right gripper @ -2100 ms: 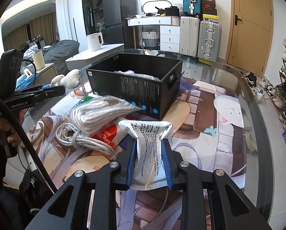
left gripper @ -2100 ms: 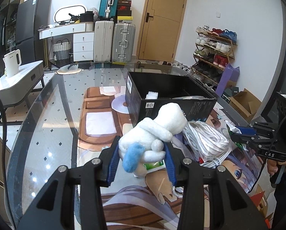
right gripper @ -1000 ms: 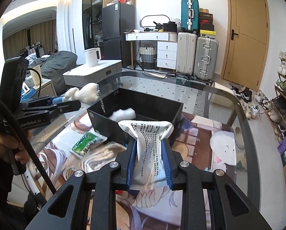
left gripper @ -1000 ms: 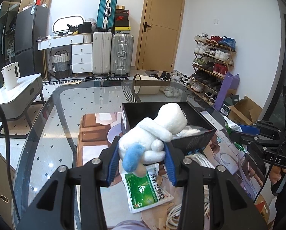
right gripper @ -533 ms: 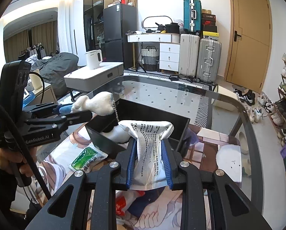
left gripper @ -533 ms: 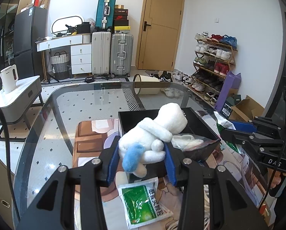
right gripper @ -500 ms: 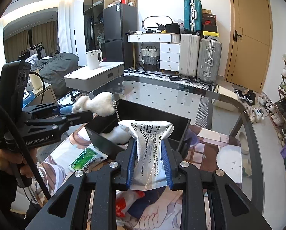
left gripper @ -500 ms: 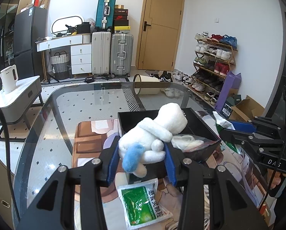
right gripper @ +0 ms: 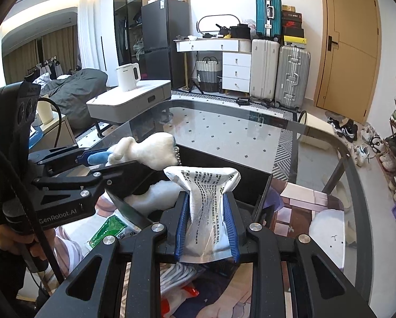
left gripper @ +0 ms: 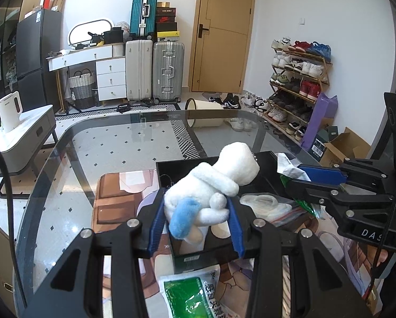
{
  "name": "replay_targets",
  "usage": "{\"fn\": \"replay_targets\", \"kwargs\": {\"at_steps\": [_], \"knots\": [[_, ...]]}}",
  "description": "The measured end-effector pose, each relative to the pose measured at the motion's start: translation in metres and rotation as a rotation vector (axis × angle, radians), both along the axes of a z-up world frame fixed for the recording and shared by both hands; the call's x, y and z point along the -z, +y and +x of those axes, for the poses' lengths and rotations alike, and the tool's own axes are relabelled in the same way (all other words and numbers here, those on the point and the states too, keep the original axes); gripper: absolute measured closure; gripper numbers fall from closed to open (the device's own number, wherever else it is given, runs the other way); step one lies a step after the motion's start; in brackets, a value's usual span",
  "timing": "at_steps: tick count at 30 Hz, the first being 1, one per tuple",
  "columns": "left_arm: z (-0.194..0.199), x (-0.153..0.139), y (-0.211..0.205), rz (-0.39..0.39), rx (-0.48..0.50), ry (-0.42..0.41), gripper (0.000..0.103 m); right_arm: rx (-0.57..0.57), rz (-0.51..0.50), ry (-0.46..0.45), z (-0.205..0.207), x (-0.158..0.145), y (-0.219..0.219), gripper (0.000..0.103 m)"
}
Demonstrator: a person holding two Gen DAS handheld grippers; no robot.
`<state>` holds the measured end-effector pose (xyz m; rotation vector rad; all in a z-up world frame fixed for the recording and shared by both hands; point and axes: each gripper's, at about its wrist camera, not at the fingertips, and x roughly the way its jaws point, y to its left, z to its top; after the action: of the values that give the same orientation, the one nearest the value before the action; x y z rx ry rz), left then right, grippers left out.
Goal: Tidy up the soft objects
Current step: 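Lift the plush toy and sachet and carry both over the black box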
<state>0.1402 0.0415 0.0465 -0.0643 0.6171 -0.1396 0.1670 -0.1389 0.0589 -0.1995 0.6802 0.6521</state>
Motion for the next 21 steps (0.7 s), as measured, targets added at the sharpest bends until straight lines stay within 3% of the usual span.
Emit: {"fn": "replay_targets", "kwargs": {"at_steps": [21], "knots": [[0.026,0.017,-0.016,0.065,0.019,0.040,0.062,0.007,-0.073,0.050,0.033,0.023,0.015,0.077]]}}
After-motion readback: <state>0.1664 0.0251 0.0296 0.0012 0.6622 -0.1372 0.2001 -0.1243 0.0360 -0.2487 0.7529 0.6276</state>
